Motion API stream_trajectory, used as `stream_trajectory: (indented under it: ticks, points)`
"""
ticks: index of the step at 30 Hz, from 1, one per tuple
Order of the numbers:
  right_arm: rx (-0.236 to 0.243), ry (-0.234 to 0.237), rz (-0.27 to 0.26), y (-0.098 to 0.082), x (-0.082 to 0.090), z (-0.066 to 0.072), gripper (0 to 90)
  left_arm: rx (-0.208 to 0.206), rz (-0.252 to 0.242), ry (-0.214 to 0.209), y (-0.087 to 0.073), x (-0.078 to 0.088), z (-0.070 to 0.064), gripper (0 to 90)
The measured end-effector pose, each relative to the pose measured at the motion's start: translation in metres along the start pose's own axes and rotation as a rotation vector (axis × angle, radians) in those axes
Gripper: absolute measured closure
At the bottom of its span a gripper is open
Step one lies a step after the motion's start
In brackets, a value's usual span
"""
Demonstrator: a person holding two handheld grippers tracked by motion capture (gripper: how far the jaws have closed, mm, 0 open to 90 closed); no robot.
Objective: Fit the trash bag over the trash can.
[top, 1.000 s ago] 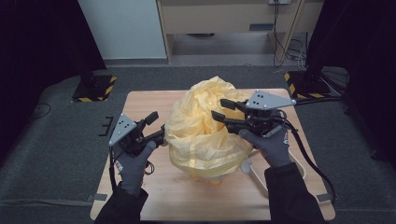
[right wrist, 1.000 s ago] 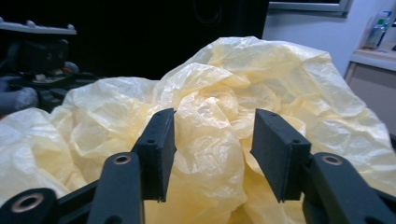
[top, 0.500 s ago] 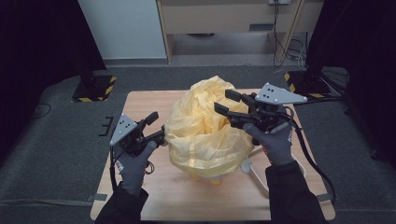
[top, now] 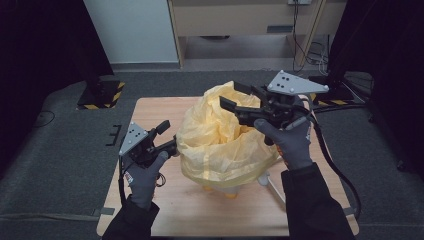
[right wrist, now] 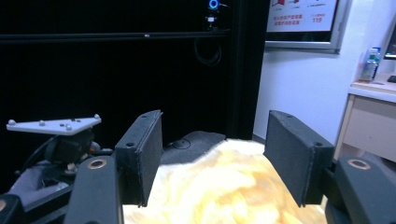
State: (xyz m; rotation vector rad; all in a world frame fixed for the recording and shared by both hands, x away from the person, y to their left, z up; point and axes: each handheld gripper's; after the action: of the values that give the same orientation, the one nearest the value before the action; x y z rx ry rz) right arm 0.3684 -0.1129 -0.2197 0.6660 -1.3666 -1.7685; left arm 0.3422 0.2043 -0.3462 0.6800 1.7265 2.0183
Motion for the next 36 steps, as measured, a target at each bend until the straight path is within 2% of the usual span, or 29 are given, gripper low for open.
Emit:
stream_trajectory:
  ticks: [6,9,13,17,23,28,32,34,36]
  points:
    - [0.016,0.001,0.034,0.004,-0.023,0.013,36.1,0.001,0.000,0.000,-0.001,0.000,0.000,35.7]
    - [0.018,-0.017,0.047,0.002,-0.035,0.016,36.0,-0.002,0.006,0.000,-0.002,-0.001,0.000,35.7]
    - [0.016,-0.068,0.056,-0.005,-0.049,0.016,35.9,-0.001,0.006,0.000,-0.002,-0.001,0.000,35.7]
    - [0.015,-0.133,0.100,-0.016,-0.062,0.010,36.4,-0.001,0.007,0.000,-0.002,-0.001,0.000,35.7]
    - [0.024,-0.176,0.210,-0.033,-0.077,0.007,39.9,-0.001,0.009,0.000,-0.003,-0.002,0.000,35.6]
    - [0.037,-0.226,0.353,-0.046,-0.087,0.005,45.1,-0.002,0.010,0.001,-0.003,-0.002,0.000,35.6]
    - [0.018,-0.260,0.459,-0.053,-0.092,0.001,43.9,-0.003,0.007,0.001,-0.003,-0.002,0.000,35.5]
    - [-0.006,-0.261,0.511,-0.058,-0.096,-0.002,42.3,-0.005,0.007,0.003,-0.003,-0.002,-0.001,35.6]
    - [-0.012,-0.265,0.543,-0.061,-0.099,-0.003,41.6,-0.005,0.005,0.002,-0.002,-0.001,0.000,35.5]
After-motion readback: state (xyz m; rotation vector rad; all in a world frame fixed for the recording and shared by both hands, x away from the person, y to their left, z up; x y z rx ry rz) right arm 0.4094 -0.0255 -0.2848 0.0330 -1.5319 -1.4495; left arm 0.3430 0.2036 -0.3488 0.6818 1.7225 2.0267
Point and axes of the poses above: each handheld gripper's, and its own axes: x roughly backward along the jaws, y roughly out of its top, z roughly to its left, and after that the axes turned 15 degrees about -x, right-handed
